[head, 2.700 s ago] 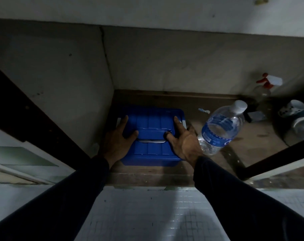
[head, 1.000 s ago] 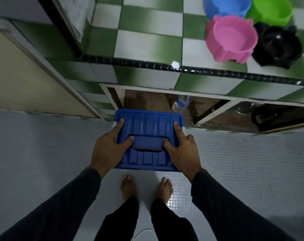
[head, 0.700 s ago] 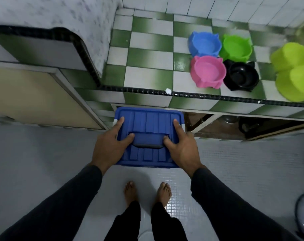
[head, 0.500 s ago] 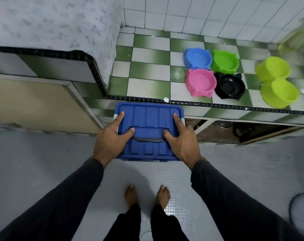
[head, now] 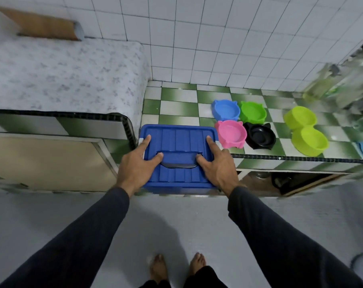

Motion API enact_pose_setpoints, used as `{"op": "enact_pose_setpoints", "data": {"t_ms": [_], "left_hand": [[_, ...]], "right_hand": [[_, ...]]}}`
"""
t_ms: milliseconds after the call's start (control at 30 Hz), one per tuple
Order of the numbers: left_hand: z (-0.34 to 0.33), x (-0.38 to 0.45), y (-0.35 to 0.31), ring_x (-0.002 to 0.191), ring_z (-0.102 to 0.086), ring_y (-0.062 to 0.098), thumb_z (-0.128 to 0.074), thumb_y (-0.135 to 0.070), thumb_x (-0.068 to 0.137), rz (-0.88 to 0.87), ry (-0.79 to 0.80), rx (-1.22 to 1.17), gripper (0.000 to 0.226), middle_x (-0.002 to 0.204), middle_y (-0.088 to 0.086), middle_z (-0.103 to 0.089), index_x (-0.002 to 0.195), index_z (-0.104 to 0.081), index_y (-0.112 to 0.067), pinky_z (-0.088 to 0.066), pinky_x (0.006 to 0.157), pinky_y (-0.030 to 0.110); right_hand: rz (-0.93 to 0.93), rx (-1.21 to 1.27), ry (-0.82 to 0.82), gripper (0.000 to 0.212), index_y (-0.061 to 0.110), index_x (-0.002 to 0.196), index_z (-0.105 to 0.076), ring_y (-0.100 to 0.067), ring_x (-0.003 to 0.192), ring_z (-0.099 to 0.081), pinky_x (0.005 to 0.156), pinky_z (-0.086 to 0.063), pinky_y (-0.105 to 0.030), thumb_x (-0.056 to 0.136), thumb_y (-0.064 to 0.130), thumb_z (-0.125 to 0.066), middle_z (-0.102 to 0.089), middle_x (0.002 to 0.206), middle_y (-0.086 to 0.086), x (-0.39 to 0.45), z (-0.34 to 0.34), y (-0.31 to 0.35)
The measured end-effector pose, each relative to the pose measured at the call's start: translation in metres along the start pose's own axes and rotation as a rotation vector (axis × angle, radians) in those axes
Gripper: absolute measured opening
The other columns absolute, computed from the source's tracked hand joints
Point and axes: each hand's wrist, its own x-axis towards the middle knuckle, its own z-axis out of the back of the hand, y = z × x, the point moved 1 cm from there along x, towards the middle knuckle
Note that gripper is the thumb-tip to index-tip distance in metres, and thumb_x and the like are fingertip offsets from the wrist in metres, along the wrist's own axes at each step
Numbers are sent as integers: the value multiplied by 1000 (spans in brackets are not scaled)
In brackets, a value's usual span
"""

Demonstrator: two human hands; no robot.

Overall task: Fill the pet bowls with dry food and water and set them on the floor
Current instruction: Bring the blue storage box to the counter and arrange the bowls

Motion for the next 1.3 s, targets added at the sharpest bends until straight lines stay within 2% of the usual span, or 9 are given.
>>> {"op": "enact_pose_setpoints", "data": {"t_ms": [133, 367, 567, 667, 767, 867, 1033, 1167, 1300], "left_hand": [[10, 27, -9, 109, -58, 14, -65, -63, 90, -17, 7, -5, 76, 144, -4, -57, 156, -31, -48, -50, 102, 33], [10, 85, -20, 105, -56, 13, -65, -64, 90, -33, 10, -14, 77, 139, -3, -59, 156, -30, -49, -55, 98, 39], [-2, 139, -37, 79, -46, 5, -65, -59, 92, -60, -41, 24, 75, 107, -9, -49, 158, -33, -43, -45, 86, 24], [-12, 167, -46, 77, -52, 5, -65, -60, 92, -56, -32, 37, 76, 114, -3, -59, 158, -32, -44, -48, 87, 24], [-24, 199, -50, 96, -66, 20, -64, -63, 91, -32, -27, 43, 76, 140, 5, -61, 157, -30, -48, -52, 90, 27], [-37, 225, -56, 77, -57, 12, -60, -68, 90, -10, -15, 74, 76, 106, 1, -62, 156, -24, -54, -59, 78, 33], [-52, 258, -63, 70, -54, 11, -60, -64, 93, 14, -56, 111, 73, 95, -7, -56, 157, -27, -50, -55, 70, 31], [-60, 285, -58, 89, -59, 14, -59, -64, 93, 6, -50, 142, 74, 122, 4, -66, 157, -25, -49, -56, 86, 35], [-67, 313, -55, 114, -60, 25, -59, -59, 96, -40, -32, 152, 74, 139, 9, -60, 160, -26, -41, -47, 93, 31]], "right_hand": [[5, 31, -22, 82, 40, 158, -24, -26, 95, -56, 92, -52, -40, 88, 69, -55, -51, 111, -12, 22, 3, 12], [-16, 18, -43, 89, 51, 155, -17, -42, 125, -53, 106, -48, -53, 77, 82, -46, -44, 145, -20, 77, 1, 26], [11, 6, -34, 85, 44, 157, -20, -30, 110, -56, 96, -52, -45, 83, 76, -47, -51, 128, -11, 142, 2, 26], [14, 7, 0, 78, 42, 159, -22, -26, 96, -52, 86, -45, -32, 92, 63, -56, -45, 115, -10, 172, 9, 23], [18, 37, 12, 76, 42, 159, -23, -25, 92, -52, 81, -43, -30, 93, 59, -58, -44, 112, -10, 204, 13, 21], [12, 38, 20, 75, 44, 158, -22, -23, 95, -49, 87, -48, -34, 94, 60, -56, -45, 110, -9, 234, 15, 17], [9, 20, 55, 75, 45, 159, -18, -29, 107, -51, 94, -45, -37, 95, 63, -53, -46, 124, -14, 274, 12, 14], [-28, 21, 72, 78, 52, 157, -11, -38, 127, -49, 108, -44, -45, 93, 70, -49, -39, 147, -20, 300, -2, 10], [-47, 21, 69, 79, 54, 157, -8, -36, 120, -53, 104, -47, -46, 92, 72, -49, -42, 139, -17, 322, -7, 10]]}}
